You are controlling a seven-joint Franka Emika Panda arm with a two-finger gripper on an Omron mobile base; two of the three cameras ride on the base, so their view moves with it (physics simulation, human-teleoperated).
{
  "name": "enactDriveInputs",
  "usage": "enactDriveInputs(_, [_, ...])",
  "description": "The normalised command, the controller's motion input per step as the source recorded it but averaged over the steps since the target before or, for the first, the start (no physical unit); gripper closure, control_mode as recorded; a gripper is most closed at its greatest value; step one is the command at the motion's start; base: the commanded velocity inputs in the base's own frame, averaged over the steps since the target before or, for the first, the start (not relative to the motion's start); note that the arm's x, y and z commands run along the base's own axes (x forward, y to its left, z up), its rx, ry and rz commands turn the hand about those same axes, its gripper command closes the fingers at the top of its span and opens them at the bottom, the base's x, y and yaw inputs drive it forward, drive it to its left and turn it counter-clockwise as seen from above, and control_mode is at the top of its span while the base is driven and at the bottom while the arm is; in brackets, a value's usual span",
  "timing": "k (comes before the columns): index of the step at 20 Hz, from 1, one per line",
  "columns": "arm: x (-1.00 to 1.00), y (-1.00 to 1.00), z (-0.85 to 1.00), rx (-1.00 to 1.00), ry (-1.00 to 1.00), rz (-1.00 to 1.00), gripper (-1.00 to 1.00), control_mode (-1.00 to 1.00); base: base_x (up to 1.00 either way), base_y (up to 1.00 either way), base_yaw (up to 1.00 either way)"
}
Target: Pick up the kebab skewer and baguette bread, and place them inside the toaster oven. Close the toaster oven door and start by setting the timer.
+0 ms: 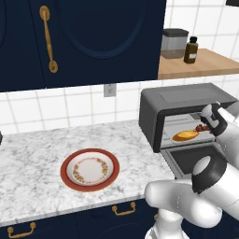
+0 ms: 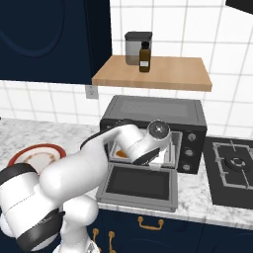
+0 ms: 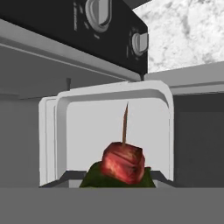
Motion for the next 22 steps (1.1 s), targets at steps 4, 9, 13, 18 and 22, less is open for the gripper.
enactDriveInputs(4, [0.19,-0.03,0.0,0.02,-0.09,0.0,1.0,-1.0,0.0,0.0,0.0])
enactDriveInputs(9, [0.23,0.0,0.01,0.03,-0.01,0.0,1.0,-1.0,0.0,0.0,0.0])
enactDriveInputs(13, [0.29,0.0,0.06,0.01,0.0,0.0,1.0,-1.0,0.0,0.0,0.0])
enactDriveInputs(18, [0.05,-0.05,0.12,0.09,-0.05,0.0,1.0,-1.0,0.0,0.0,0.0])
enactDriveInputs(22, [0.0,0.0,0.24,0.07,0.0,0.0,1.0,-1.0,0.0,0.0,0.0])
